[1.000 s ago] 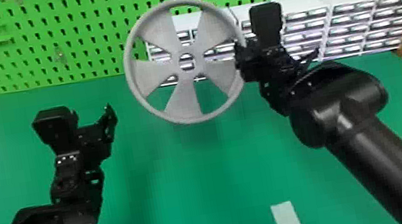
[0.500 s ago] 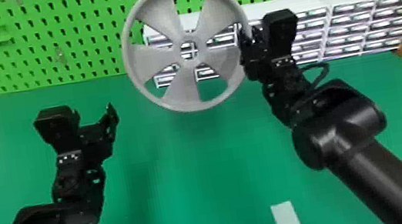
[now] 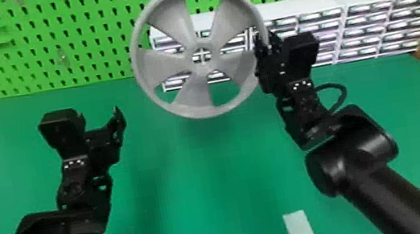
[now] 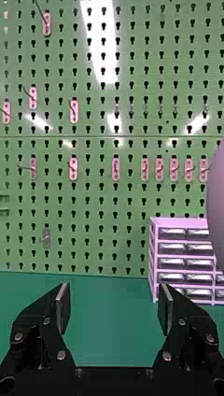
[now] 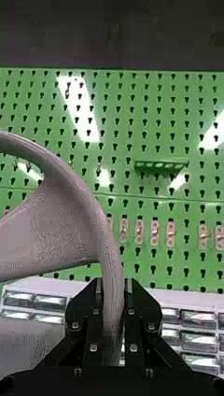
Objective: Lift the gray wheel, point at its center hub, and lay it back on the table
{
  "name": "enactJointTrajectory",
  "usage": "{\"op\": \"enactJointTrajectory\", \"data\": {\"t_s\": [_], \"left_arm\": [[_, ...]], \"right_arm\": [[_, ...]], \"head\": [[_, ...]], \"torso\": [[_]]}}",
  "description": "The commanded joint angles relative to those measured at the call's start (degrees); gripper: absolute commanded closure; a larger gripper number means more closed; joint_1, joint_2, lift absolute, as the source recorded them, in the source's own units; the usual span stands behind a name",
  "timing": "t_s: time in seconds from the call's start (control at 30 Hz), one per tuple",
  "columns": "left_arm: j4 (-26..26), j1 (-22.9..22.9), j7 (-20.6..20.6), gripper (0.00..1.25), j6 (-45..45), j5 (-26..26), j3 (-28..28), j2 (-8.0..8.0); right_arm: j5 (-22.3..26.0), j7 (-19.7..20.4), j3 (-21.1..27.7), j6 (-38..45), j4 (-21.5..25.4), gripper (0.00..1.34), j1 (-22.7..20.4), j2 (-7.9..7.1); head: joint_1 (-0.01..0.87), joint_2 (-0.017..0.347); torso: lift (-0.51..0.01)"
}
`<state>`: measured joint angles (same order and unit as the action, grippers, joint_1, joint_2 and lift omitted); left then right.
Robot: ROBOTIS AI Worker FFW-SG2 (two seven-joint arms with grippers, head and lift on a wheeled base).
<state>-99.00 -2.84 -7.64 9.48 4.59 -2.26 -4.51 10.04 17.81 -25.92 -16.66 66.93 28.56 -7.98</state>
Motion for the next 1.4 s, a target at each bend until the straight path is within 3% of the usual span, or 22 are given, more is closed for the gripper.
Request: {"op": "enactJointTrajectory", "data": {"t_s": [0.0, 0.43, 0.77, 1.17, 1.37], "left_arm": [[0.3, -0.2, 0.0, 0.51, 0.0, 0.0, -0.4, 0.03], [0.4, -0.3, -0.1, 0.51, 0.0, 0.4, -0.7, 0.03], [0.4, -0.2, -0.2, 0.52, 0.1, 0.9, -1.4, 0.03], [-1.2, -0.1, -1.3, 1.00, 4.5, -1.1, -3.8, 0.03], [-2.4, 0.4, -5.5, 1.19, 5.4, -0.6, -5.1, 0.12]], "right_arm": [[-2.2, 1.5, 0.1, -6.5, -3.2, 1.21, 0.2, 0.42], [-5.1, 3.2, 0.3, -14.3, -7.1, 1.22, 0.2, 0.51], [-5.3, 3.8, 0.1, -14.5, -7.7, 1.22, 0.4, 0.51], [-5.3, 3.8, 0.3, -14.0, -7.8, 1.22, 0.4, 0.42], [-5.2, 3.8, 0.4, -13.8, -7.8, 1.22, 0.4, 0.42]], "head": [[0.692, 0.048], [0.692, 0.048], [0.692, 0.048], [0.692, 0.048], [0.692, 0.048]], "torso": [[-0.096], [-0.096], [-0.096], [-0.096], [-0.096]]}}
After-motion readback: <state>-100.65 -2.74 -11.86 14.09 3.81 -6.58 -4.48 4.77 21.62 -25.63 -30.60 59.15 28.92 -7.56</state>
